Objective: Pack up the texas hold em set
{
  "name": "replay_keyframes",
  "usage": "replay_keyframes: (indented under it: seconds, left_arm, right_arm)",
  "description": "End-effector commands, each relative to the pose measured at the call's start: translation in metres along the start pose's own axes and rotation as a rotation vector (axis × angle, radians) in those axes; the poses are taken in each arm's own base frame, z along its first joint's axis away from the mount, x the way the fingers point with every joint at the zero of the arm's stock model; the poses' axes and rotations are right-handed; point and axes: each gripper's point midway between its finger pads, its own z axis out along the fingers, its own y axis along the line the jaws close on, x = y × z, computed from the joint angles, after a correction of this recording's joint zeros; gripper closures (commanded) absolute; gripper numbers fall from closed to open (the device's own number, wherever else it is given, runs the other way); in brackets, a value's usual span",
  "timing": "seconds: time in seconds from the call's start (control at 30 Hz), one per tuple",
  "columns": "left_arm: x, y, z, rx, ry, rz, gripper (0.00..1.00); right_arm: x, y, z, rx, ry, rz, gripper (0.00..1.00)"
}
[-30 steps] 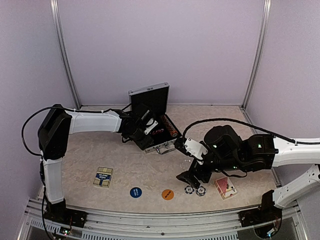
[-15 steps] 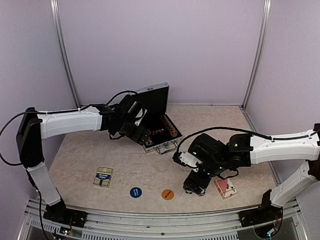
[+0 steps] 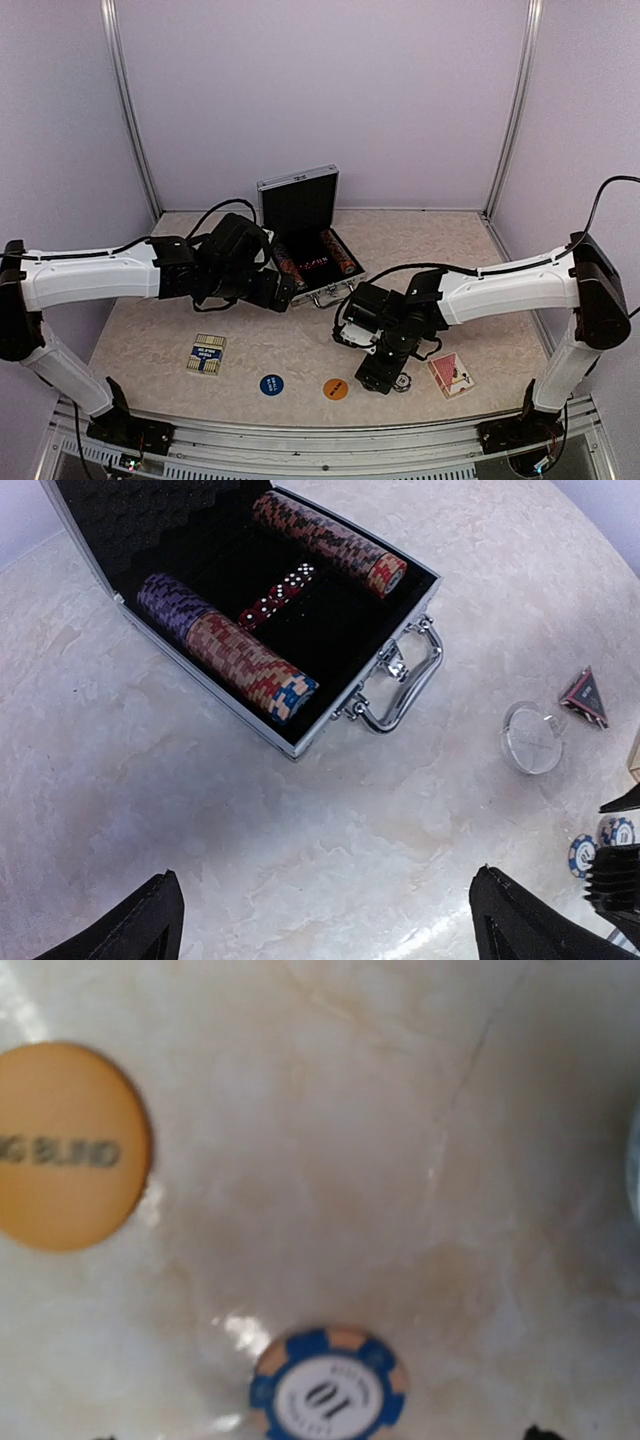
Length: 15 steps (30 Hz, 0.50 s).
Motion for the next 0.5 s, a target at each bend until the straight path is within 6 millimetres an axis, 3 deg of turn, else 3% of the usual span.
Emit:
replay_keyframes:
  seconds: [0.0,0.2,0.47]
  left_arm:
    - [-0.007,-0.004,-0.02,0.023,-0.073,-0.095,0.01]
    - [-0.004,-0.001,-0.039,0.053,-0.118,-0.152,0.01]
    - [-0.006,0.006,-0.056,0.05,-0.146,-0.175,0.01]
  right_arm:
    - [0.0,-0.003,0.005,-0.03,0.065,-0.024,0.14]
    - [-0.001,-0.006,0.013,-0.044,0.093,-0.03,0.21]
    - [0.013,-0.008,0.033,-0.048,0.163,-0.025,0.28]
